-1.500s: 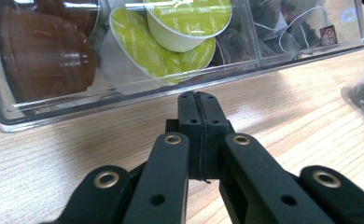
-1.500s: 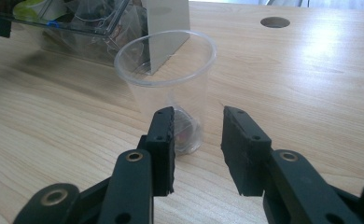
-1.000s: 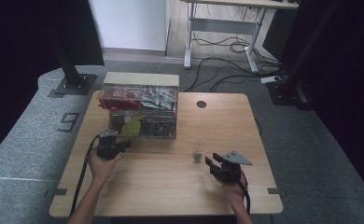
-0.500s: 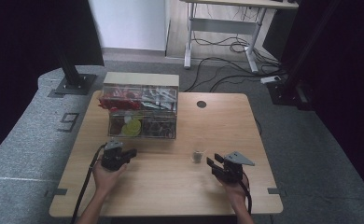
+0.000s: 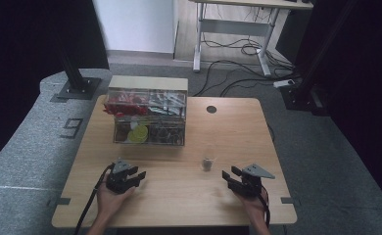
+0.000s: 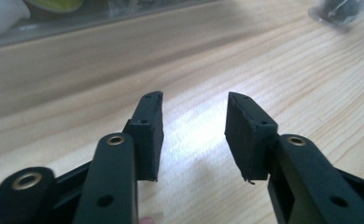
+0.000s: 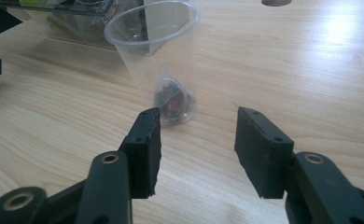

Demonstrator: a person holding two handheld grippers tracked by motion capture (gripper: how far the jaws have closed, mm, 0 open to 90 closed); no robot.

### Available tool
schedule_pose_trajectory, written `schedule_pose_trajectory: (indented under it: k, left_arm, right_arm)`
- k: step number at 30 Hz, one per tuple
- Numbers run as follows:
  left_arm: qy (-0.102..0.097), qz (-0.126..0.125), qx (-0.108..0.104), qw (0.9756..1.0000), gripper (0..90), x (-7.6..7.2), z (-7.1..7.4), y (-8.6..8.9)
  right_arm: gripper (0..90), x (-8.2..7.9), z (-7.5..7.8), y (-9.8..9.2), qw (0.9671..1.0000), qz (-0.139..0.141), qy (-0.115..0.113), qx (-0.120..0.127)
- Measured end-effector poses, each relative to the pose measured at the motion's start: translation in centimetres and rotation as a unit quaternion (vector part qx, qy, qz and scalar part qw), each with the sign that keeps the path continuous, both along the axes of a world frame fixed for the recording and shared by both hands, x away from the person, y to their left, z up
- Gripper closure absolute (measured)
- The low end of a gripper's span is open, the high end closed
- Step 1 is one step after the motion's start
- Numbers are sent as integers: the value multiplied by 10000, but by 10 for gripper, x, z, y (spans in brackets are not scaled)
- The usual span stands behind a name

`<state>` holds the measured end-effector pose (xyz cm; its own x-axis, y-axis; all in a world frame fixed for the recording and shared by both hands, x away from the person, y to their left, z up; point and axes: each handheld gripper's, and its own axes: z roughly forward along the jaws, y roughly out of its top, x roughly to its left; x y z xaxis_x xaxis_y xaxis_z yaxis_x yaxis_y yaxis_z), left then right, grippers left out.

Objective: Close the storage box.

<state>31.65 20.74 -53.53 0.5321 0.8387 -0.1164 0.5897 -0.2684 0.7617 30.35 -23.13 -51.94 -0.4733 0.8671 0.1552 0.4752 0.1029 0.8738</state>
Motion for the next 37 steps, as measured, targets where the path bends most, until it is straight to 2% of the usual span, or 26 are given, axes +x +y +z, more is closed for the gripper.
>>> schedule_pose_trajectory:
  k: [5,15,20,37]
  left_arm:
    - [74,54,53,9999,527,-5,-4,5]
    - [201,182,34,9996,497,-10,-10,14]
    - [222,176,56,9996,495,-10,-10,14]
    - [245,245,69,9994,489,-8,-10,17]
  right_arm:
    - [430,-3,-6,-10,9999,-130,53,6]
    - [398,-5,-29,-27,9983,-244,486,-227]
    - [395,-3,-33,-26,9976,-291,505,-367]
    - [391,-1,-33,-27,9973,-293,547,-392]
